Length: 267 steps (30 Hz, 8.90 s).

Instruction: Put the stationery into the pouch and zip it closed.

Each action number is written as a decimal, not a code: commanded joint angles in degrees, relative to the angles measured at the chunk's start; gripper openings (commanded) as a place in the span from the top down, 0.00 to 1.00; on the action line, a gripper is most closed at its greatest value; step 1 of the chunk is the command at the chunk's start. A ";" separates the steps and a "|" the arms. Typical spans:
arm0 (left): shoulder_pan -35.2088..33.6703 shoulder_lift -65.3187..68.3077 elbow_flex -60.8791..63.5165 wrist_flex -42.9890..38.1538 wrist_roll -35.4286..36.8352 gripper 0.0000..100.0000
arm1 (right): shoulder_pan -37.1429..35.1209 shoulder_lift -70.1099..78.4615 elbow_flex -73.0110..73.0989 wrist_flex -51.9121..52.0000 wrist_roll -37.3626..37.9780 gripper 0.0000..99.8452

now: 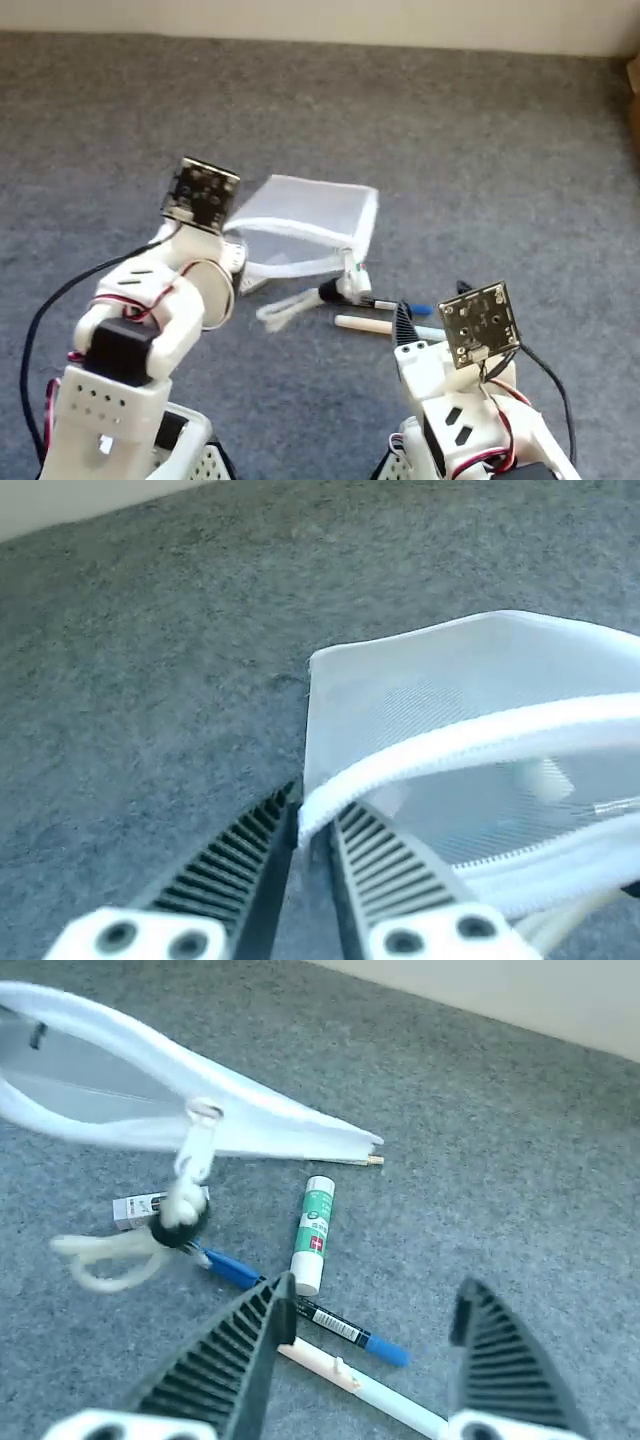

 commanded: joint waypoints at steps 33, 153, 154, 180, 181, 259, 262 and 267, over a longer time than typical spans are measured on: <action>-29.41 0.31 -20.62 23.82 -8.70 0.99 | -6.37 46.02 -6.81 -16.57 -4.66 0.76; -28.97 16.84 -30.29 25.58 -7.65 0.99 | -33.19 9.54 9.80 -71.96 -14.33 0.99; -28.97 16.84 -30.29 25.58 -7.65 0.99 | -33.45 10.51 11.30 -74.33 -14.33 0.99; -28.97 16.84 -29.93 25.58 -7.65 0.99 | -37.49 50.15 14.81 -117.85 -14.33 0.99; -28.97 16.84 -29.93 25.58 -7.65 0.99 | -37.49 51.21 14.90 -118.55 -14.33 0.99; -30.99 16.75 -28.53 25.67 -7.56 0.99 | -10.15 35.21 -16.04 -19.38 -15.82 0.84; -32.13 16.75 -27.47 25.23 -7.56 0.99 | -7.52 35.30 -14.99 -16.57 -17.05 0.84; -32.31 16.75 -25.36 25.14 -7.65 0.99 | -6.20 35.30 -10.15 -13.93 -16.70 0.84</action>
